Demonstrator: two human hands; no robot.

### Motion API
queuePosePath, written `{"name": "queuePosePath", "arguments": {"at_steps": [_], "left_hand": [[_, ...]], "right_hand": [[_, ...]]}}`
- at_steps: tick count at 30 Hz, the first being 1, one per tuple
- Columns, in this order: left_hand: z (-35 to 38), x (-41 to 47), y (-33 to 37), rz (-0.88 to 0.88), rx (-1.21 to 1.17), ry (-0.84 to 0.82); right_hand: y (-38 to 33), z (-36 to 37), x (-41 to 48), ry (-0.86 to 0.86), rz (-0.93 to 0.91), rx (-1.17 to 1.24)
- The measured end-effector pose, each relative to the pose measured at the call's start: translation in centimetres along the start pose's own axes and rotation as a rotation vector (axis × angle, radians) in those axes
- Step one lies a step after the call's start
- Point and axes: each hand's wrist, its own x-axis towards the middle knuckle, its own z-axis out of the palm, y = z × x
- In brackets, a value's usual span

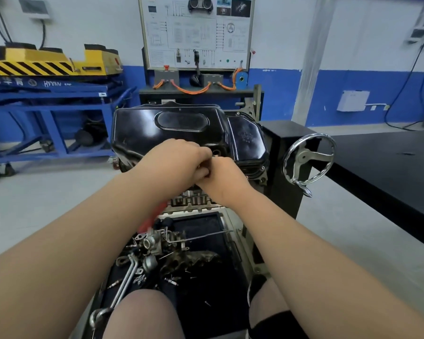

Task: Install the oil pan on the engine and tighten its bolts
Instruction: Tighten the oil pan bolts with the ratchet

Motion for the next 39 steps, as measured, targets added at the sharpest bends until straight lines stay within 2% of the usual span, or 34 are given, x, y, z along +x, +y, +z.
{"name": "queuePosePath", "arguments": {"at_steps": [2,5,8,10,12,14,16,17,18,20,22,24,26,27,30,32,34,35,37,39], "left_hand": [[0.5,-0.1,0.6,-0.107,-0.096,0.032],[1.8,-0.9,0.8,-0.265,-0.284,0.17],[3.2,-2.3,1.0,-0.4,-0.55,0.292],[3.7,-2.2,1.2,-0.5,-0.745,0.321],[3.9,-1.2,1.4,-0.594,-0.994,0.263],[4.1,-0.3,1.7,-0.665,-1.226,0.247],[4.5,0.4,2.2,-0.735,-1.429,0.321],[4.9,0.6,2.5,-0.77,-1.487,0.378],[5.1,0.8,2.9,-0.801,-1.503,0.435],[5.5,1.1,3.4,-0.825,-1.531,0.504],[5.5,1.1,3.5,-0.797,-1.658,0.493],[5.6,0.7,3.5,-0.826,-1.787,0.489],[5.9,-0.2,3.2,-0.858,-1.699,0.552],[6.3,-0.8,3.0,-0.818,-1.624,0.569],[6.8,-1.9,1.5,-0.561,-1.489,0.482],[6.9,-2.0,0.3,-0.394,-1.156,0.408],[7.2,-1.6,-1.0,-0.328,-0.692,0.458],[7.1,-1.5,-1.5,-0.338,-0.54,0.495],[6.6,-1.1,-2.0,-0.338,-0.422,0.519],[6.4,-0.7,-2.4,-0.241,-0.412,0.493]], "right_hand": [[-0.2,0.3,-0.1,0.001,-0.011,-0.037],[-0.2,0.9,-0.3,0.091,0.008,-0.007],[-0.5,0.9,-0.1,0.092,0.072,0.014],[-1.0,0.4,0.1,0.045,0.11,0.02],[-1.5,-0.6,0.2,-0.039,0.14,0.025],[-1.5,-2.4,0.0,-0.109,0.176,0.206],[-1.4,-4.7,-0.6,-0.167,0.209,0.384],[-1.4,-5.6,-1.0,-0.208,0.199,0.378],[-1.5,-6.2,-1.3,-0.251,0.17,0.299],[-2.2,-6.5,-1.7,-0.268,0.066,-0.008],[-3.5,-6.1,-1.6,-0.2,-0.031,-0.306],[-4.3,-5.4,-1.2,-0.128,-0.106,-0.478],[-4.7,-5.1,-0.6,-0.065,-0.153,-0.579],[-4.8,-5.1,-0.4,-0.042,-0.173,-0.621],[-5.2,-5.6,0.1,-0.061,-0.18,-0.617],[-5.4,-6.0,0.4,-0.149,-0.118,-0.556],[-5.5,-6.1,0.6,-0.245,-0.078,-0.535],[-5.6,-6.1,0.7,-0.273,-0.073,-0.54],[-5.8,-6.3,0.7,-0.294,-0.071,-0.536],[-6.0,-6.5,0.4,-0.268,-0.087,-0.554]]}}
